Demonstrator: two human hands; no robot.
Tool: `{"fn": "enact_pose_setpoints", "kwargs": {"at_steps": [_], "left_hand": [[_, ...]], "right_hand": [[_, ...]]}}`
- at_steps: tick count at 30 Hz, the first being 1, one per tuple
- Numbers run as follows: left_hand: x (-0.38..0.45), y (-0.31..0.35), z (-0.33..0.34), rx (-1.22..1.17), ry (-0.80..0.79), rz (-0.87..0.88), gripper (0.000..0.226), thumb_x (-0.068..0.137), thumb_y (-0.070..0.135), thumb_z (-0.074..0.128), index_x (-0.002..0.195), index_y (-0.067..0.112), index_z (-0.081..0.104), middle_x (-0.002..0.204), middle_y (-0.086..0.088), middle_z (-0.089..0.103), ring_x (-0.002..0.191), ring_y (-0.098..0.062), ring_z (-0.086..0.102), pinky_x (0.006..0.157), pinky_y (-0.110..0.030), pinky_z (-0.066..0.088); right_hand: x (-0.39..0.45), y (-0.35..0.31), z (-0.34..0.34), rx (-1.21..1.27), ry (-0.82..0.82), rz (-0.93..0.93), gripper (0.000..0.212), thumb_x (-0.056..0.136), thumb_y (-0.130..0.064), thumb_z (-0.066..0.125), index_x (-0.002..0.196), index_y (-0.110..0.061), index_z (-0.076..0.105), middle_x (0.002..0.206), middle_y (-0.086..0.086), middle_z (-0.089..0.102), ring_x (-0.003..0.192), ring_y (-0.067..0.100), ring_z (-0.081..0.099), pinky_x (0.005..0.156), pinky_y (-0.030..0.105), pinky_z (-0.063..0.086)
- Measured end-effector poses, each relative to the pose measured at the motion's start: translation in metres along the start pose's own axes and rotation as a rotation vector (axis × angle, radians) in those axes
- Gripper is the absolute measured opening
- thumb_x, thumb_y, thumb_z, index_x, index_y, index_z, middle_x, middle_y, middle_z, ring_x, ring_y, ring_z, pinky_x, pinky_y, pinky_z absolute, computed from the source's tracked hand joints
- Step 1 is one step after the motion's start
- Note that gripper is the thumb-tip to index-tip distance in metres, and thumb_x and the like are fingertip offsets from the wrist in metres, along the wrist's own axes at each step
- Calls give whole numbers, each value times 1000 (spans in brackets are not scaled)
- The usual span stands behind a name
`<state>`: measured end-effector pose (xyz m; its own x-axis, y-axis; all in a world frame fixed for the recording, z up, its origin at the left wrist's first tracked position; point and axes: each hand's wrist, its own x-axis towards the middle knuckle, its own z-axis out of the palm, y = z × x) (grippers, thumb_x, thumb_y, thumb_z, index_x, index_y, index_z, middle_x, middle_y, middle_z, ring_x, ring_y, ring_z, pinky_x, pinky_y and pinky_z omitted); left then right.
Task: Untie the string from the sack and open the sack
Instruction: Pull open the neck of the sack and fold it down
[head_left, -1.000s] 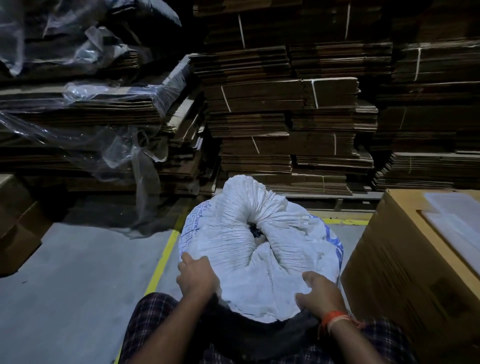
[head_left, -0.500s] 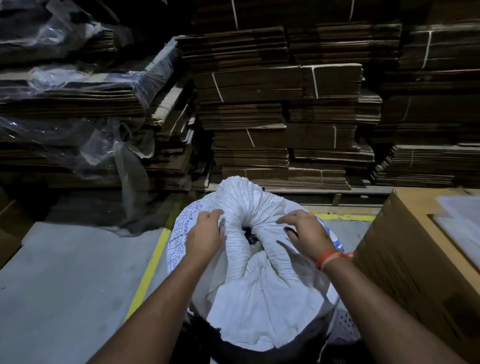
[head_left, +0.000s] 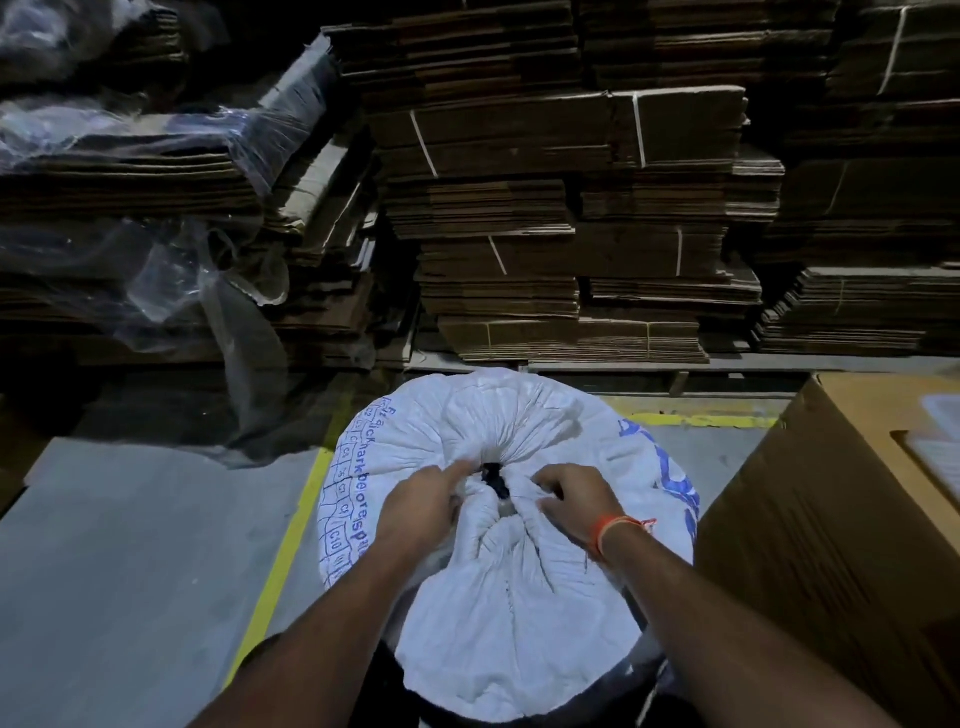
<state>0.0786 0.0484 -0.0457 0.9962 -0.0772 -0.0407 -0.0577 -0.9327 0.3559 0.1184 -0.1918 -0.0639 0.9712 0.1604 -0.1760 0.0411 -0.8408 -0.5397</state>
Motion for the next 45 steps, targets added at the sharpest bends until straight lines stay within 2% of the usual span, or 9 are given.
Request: {"fn": "enact_pose_setpoints", "kwargs": {"at_steps": [8,11,19,25,32,37,40,43,45], "left_hand": [[5,-20,-43,145,81,-114,57,88,17,47,144,26,45,113,-11,64,105,-38,66,83,-46,57],[1,-32,-53,264,40,-190,48,93,11,42,141,16,47,118,-12,63,108,-36,66,75,-39,48],[-33,-59,-59,400,-47,-329,49,96,9,39,145,15,40,125,-10,61,114,-30,63,78,-38,50],[-23,-36,-82,312,-224,-170,50,93,32,51,142,24,46,124,-14,66,114,-33,63,89,-41,54],[46,-6,-105,120,304,12,34,96,29,63,129,31,65,138,-3,50,116,-31,62,91,-40,54],[102,4,-77,216,-101,366,60,96,4,55,135,49,56,163,-1,33,146,-27,33,111,-48,45],[127,-2,-62,94,-295,238,49,93,46,63,140,53,52,169,5,26,157,-25,19,124,-50,27],[147,1,-46,-128,-343,109,95,69,78,74,151,44,42,164,5,39,149,-24,40,110,-40,37],[160,4,-38,-49,-352,152,95,67,81,72,147,35,48,152,-2,54,127,-22,56,102,-40,45]], "right_hand": [[-10,33,-76,-153,246,-18,22,88,-22,68,105,-16,81,102,13,75,104,33,69,77,27,42],[-21,50,-103,-217,351,32,23,90,-18,73,111,-14,81,107,16,73,105,37,69,90,34,51],[-23,81,-125,-244,476,225,18,92,-12,72,107,-11,82,112,18,72,102,35,69,88,33,53],[-17,48,-98,-76,510,278,21,92,-19,74,111,-12,79,121,21,63,100,38,67,89,40,57],[-61,-17,-18,234,593,327,31,92,-40,69,118,-23,69,120,16,54,104,37,64,88,36,52],[-57,-36,26,205,392,421,58,90,-54,66,142,-35,52,140,11,43,121,37,55,103,41,49],[-44,-26,27,238,335,384,64,93,-41,70,152,-32,45,141,9,46,123,30,59,105,36,49],[-34,-13,26,303,323,310,61,94,-23,72,151,-24,50,133,7,58,119,23,64,104,31,48],[-32,-8,27,351,363,281,56,94,-13,72,147,-19,56,124,6,65,112,21,65,101,27,49]]}}
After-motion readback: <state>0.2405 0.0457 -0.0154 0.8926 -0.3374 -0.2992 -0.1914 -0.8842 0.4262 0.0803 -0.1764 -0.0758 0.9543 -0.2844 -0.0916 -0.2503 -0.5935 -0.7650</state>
